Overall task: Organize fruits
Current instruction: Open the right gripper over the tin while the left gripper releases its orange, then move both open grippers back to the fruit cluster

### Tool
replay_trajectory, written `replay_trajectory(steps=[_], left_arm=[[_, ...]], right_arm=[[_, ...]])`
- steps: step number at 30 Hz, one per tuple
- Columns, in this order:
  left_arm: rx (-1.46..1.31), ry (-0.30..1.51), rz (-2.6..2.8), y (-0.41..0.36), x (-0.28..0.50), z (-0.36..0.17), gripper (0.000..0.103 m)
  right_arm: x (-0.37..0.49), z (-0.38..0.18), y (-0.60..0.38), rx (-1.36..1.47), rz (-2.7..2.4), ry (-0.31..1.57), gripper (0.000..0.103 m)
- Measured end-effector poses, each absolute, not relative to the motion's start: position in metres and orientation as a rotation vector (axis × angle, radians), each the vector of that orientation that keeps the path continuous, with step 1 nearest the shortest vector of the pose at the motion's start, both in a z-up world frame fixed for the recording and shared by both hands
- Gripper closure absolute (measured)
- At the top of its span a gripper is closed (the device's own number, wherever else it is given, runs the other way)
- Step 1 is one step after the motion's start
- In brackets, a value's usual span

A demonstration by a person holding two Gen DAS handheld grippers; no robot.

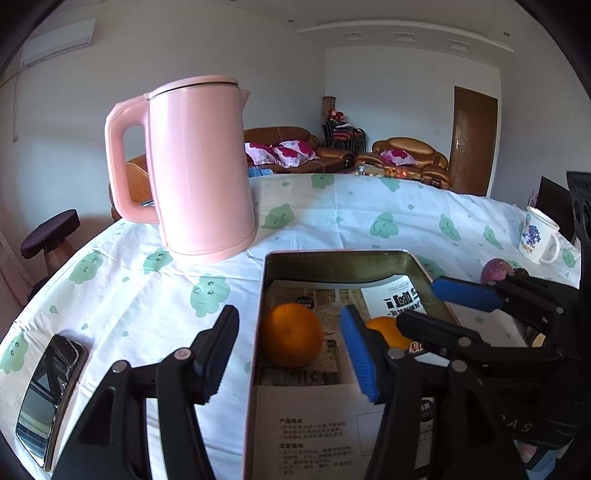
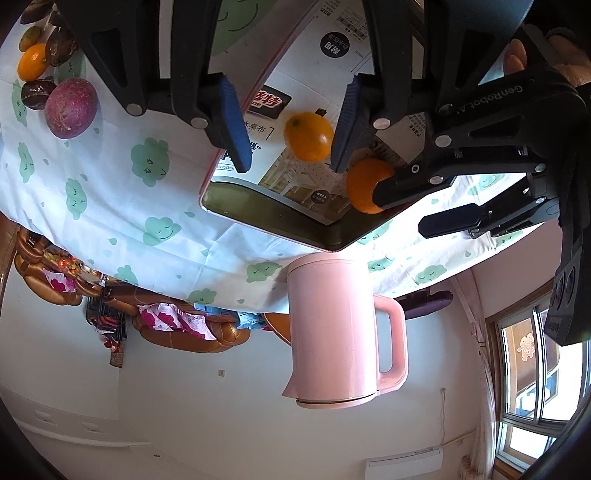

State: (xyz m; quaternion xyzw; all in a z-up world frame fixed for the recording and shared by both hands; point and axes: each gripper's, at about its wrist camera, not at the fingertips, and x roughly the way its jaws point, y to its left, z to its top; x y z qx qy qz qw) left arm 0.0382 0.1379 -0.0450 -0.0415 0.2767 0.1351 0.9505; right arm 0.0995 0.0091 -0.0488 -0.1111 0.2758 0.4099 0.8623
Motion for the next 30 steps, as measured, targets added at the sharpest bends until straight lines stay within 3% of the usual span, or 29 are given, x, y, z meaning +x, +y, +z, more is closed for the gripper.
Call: replay_trajectory(steps=[5, 7, 9, 12, 30], left_arm=[[-0.111, 0.515, 0.262, 0.133, 0.03, -0.037, 0.028], [-0.114, 0.488, 0.242, 0.125, 0.026, -0.031, 0.014], [-0.097, 0.459, 0.219, 0.11, 0.024, -0.024, 0.007], [-0.052, 0.435, 0.168, 0.083, 0.024, -0.017, 0.006], [0.057, 0.548, -0.09, -0.033, 0.064, -0.032, 0.006]], right_arm=[[0.092, -0.039, -0.006, -0.229, 0.795, 0.505, 0.05], [0.09, -0.031, -0.021, -0.223, 0.758, 0.477, 0.05], [0.089, -0.025, -0.038, -0.212, 0.719, 0.463, 0.046], [0.089, -0.017, -0.07, -0.191, 0.642, 0.444, 0.038], [0.099, -0.039, -0.234, -0.021, 0.29, 0.55, 0.037]])
